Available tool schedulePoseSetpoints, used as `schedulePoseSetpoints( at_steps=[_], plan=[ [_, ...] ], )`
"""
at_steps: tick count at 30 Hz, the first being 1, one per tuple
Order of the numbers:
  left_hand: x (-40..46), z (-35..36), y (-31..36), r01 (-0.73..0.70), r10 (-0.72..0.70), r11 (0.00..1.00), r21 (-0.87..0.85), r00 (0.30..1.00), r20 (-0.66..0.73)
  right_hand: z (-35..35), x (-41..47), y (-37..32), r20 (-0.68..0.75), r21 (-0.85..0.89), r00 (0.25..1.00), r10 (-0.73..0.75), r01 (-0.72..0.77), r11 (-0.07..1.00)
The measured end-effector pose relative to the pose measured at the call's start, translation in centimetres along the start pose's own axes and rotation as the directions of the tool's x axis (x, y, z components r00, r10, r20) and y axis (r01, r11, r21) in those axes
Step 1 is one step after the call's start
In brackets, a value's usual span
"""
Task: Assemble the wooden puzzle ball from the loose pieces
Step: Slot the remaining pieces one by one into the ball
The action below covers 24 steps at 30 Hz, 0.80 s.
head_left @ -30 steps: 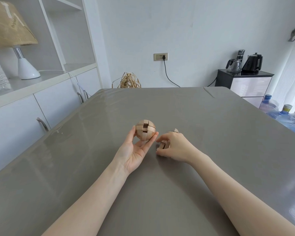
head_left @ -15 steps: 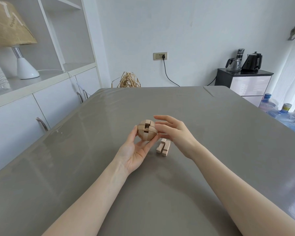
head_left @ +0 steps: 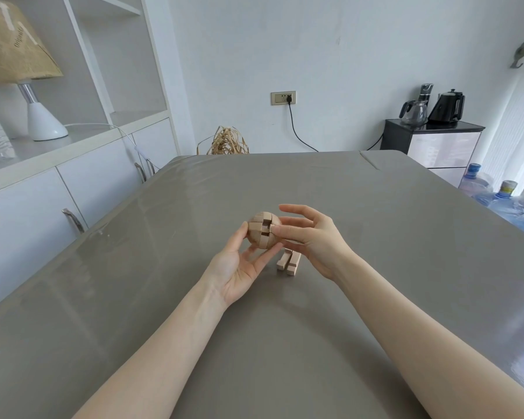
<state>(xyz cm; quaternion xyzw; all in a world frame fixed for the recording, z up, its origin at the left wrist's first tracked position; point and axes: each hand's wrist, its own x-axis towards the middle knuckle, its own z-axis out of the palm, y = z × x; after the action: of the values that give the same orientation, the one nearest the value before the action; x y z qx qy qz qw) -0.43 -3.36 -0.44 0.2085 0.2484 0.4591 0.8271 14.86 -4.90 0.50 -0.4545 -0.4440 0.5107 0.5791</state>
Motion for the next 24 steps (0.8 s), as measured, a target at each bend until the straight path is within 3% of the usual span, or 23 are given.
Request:
schedulePoseSetpoints(
  at_steps=[7, 13, 24],
  plan=[
    [0.1, -0.5, 0.5, -0.133, 0.156, 0.884, 0.448, 0.988, -0.014, -0.8, 0.2, -0.2, 0.075, -0.085, 0.997, 0.011, -0.005, 0.996],
    [0.4, -1.0, 0.6, -0.172, 0.193, 0.866, 0.47, 0.981, 0.004, -1.1, 0.1, -0.3, 0.182, -0.141, 0.983, 0.014, 0.012, 0.99],
    [0.4, -1.1, 0.4, -0.156, 0.164, 0.901, 0.406, 0.986, 0.015, -1.4, 0.2, 0.0, 0.179, -0.222, 0.982, -0.054, 0.094, 0.97]
  ],
)
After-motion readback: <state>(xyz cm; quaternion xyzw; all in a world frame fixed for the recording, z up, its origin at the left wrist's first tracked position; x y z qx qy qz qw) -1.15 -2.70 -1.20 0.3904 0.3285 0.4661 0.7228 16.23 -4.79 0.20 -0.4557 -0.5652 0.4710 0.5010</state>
